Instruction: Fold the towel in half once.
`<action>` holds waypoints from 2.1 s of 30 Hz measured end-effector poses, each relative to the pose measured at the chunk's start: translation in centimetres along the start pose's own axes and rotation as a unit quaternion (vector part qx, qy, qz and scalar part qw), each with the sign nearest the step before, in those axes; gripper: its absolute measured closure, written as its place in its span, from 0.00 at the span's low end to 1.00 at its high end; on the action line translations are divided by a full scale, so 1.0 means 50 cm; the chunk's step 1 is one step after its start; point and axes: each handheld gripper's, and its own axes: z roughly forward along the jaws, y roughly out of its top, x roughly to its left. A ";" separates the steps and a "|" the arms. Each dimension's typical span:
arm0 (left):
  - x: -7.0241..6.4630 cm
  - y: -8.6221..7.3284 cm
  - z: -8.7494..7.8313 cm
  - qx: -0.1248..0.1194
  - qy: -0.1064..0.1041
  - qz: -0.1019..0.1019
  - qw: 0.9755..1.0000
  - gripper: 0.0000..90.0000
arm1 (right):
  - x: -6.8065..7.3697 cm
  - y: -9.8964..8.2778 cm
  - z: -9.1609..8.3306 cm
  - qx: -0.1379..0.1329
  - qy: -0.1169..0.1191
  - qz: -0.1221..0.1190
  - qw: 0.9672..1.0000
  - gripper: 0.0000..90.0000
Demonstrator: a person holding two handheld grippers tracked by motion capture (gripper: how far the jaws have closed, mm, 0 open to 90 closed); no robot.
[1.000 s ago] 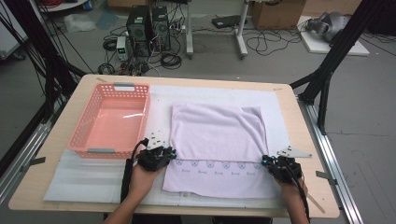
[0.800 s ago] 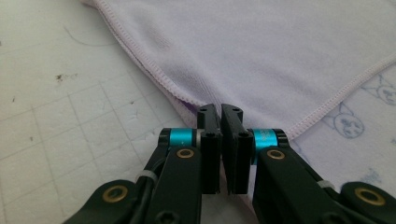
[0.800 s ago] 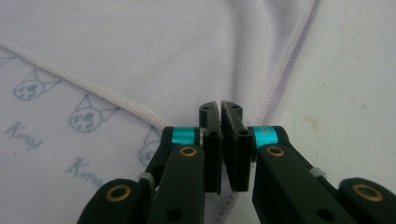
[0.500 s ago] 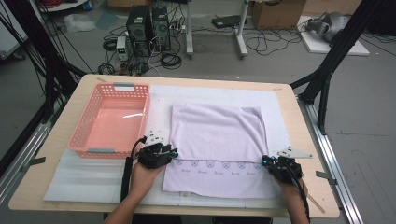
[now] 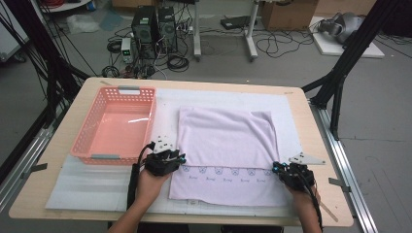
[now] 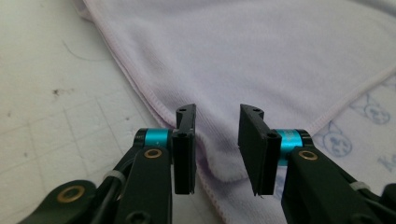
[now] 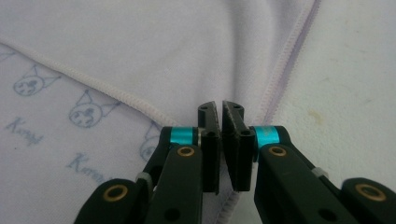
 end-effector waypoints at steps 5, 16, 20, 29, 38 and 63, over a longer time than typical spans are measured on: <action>-0.009 0.000 0.002 0.004 0.003 0.026 1.000 0.92 | 0.000 0.000 0.001 -0.001 0.000 -0.004 1.000 0.95; 0.004 -0.001 -0.039 -0.039 -0.044 -0.036 0.998 0.97 | -0.005 0.000 -0.017 -0.017 0.015 0.000 1.000 0.97; -0.008 -0.009 -0.063 -0.044 -0.063 -0.044 0.996 0.97 | 0.005 -0.005 -0.046 -0.017 0.028 -0.006 0.999 0.98; -0.042 -0.045 -0.129 -0.033 -0.091 -0.026 0.995 0.97 | 0.032 -0.043 -0.122 -0.011 0.050 -0.014 0.999 0.98; -0.055 -0.084 -0.174 -0.018 -0.118 -0.022 0.993 0.97 | 0.070 -0.073 -0.171 -0.007 0.070 -0.033 0.997 0.98; -0.032 -0.043 -0.173 -0.067 -0.095 -0.037 0.993 0.55 | 0.038 -0.050 -0.088 0.028 0.014 0.005 1.000 0.79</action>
